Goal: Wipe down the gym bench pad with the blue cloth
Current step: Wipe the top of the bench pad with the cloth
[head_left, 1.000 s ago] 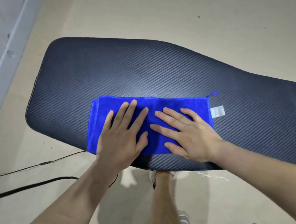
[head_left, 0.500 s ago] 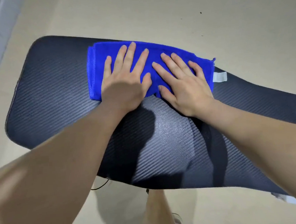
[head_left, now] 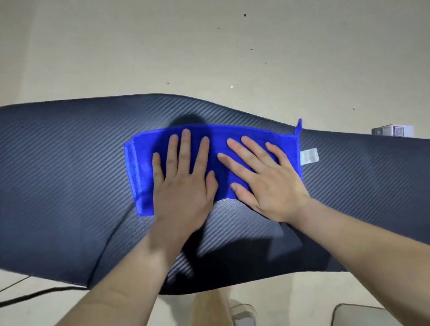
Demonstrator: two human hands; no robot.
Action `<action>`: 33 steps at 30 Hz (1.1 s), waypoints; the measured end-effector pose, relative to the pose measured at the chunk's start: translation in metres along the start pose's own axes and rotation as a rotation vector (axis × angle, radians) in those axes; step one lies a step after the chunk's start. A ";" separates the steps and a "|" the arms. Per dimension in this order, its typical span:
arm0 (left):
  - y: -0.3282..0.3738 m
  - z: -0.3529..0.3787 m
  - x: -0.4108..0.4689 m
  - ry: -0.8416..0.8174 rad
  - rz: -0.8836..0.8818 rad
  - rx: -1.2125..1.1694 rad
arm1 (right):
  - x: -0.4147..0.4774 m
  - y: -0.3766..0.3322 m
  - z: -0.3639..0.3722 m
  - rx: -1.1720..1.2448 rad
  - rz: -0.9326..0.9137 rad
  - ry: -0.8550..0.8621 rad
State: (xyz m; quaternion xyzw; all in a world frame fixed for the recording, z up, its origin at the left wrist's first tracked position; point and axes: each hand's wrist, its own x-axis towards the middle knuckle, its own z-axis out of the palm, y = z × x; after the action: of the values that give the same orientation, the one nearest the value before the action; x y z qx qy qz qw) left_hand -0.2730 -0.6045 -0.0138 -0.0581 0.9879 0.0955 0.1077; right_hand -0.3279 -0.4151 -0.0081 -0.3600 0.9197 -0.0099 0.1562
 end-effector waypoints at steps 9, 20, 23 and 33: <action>0.098 0.009 0.057 -0.023 0.206 0.047 | -0.043 0.098 0.002 0.018 0.188 0.079; 0.249 0.036 0.076 -0.052 0.541 -0.002 | -0.159 0.184 0.022 0.103 0.592 0.084; 0.285 0.049 0.065 -0.027 0.622 0.012 | -0.198 0.191 0.034 0.121 0.679 0.104; 0.306 0.063 -0.008 0.024 0.529 0.104 | -0.222 0.139 0.063 0.151 0.866 0.288</action>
State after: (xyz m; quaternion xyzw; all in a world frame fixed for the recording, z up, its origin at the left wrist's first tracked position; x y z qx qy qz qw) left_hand -0.2940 -0.2926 -0.0182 0.2067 0.9734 0.0690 0.0702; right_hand -0.2471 -0.1585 -0.0236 0.0745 0.9945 -0.0605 0.0424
